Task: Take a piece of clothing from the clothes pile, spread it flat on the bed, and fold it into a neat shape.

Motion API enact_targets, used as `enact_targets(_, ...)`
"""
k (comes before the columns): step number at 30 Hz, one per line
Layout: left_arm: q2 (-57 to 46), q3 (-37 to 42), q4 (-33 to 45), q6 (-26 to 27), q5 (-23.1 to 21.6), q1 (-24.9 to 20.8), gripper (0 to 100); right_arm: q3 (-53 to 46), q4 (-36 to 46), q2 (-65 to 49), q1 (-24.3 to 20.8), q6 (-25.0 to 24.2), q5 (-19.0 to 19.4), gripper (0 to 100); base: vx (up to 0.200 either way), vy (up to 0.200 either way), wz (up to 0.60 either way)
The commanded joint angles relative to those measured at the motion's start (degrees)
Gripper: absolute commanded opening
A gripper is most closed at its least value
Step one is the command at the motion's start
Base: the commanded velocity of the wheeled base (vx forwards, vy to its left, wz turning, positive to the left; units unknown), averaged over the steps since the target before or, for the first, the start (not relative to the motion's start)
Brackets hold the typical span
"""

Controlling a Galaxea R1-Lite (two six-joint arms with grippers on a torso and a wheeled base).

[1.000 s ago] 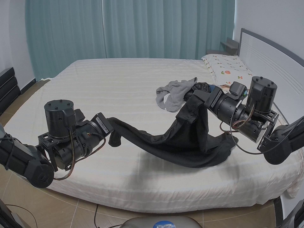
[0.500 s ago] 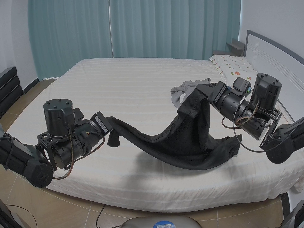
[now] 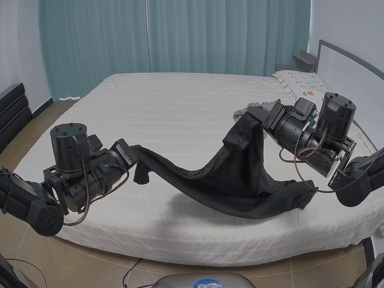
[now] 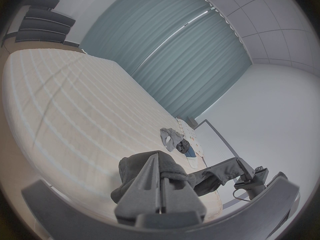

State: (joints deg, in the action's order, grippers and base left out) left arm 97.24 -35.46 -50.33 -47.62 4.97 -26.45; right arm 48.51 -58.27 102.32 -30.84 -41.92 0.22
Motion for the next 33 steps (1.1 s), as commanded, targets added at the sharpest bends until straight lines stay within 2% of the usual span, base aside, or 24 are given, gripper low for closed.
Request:
enact_targets(1,-0.8,0.3,0.1,0.0,0.0,0.1,0,0.0,0.0,0.3,0.0,0.0,0.0,0,0.0,0.2,0.0)
enact_targets(14,0.2,-0.2,-0.1,0.0,0.0,0.2,0,0.0,0.0,-0.2,0.5,0.1,-0.6,0,0.0,0.2,0.0)
enact_targets(26,0.1,0.2,-0.1,0.1,0.0,-0.1,0,0.0,0.0,-0.2,0.9,0.2,-0.6,0,0.0,0.0,0.0)
enact_targets(33,-0.5,0.3,0.1,0.1,0.0,-0.7,0,-0.1,0.0,-0.5,0.9,0.8,-0.7,0,-0.2,0.0,0.0)
